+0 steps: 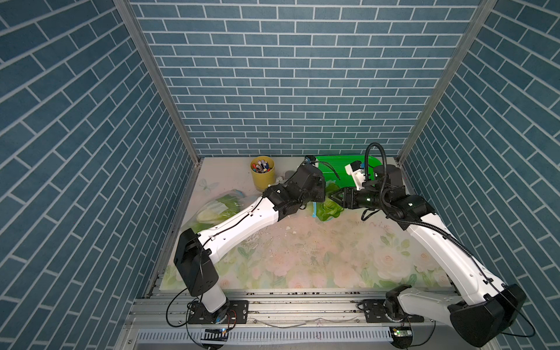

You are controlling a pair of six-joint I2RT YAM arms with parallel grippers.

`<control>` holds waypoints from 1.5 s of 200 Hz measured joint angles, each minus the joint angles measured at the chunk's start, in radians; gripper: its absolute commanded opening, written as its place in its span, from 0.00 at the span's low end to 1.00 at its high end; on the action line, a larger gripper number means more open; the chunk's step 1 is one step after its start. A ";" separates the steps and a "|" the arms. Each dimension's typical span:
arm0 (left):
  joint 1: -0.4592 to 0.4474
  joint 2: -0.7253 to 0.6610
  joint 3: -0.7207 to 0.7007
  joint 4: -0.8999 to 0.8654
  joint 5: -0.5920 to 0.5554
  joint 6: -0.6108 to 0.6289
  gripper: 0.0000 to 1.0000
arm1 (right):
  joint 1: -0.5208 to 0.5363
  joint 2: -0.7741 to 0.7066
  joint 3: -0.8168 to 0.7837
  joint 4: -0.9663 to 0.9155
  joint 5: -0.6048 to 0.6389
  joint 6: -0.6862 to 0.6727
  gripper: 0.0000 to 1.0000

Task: Put the chinese cabbages into a zipper bag and zip it
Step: Place the Chinese cabbage in the zipper food storage bag, then adjust the zipper food storage bag at the center of the board.

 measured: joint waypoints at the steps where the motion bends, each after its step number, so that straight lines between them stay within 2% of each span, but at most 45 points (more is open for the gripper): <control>1: 0.000 0.000 0.000 0.000 0.000 -0.001 0.00 | 0.000 -0.002 0.000 -0.002 0.004 0.000 0.45; 40: 0.000 -0.003 -0.008 0.003 -0.016 -0.010 0.00 | -0.013 -0.085 -0.033 -0.078 0.192 0.035 0.45; 84: 0.000 -0.017 -0.022 0.008 -0.039 -0.025 0.00 | -0.087 -0.114 -0.215 -0.066 0.226 0.152 0.41; 113: 0.000 -0.021 -0.024 0.014 -0.042 -0.033 0.00 | -0.104 -0.114 -0.331 0.013 0.169 0.233 0.38; 159: 0.000 -0.021 -0.032 0.022 -0.042 -0.040 0.00 | -0.105 -0.068 -0.420 0.219 0.032 0.339 0.36; 255: 0.000 -0.021 -0.034 0.026 -0.036 -0.055 0.00 | -0.105 0.041 -0.458 0.458 -0.100 0.459 0.30; 300: 0.000 -0.021 -0.035 0.037 -0.021 -0.058 0.00 | -0.105 0.070 -0.462 0.496 -0.115 0.472 0.21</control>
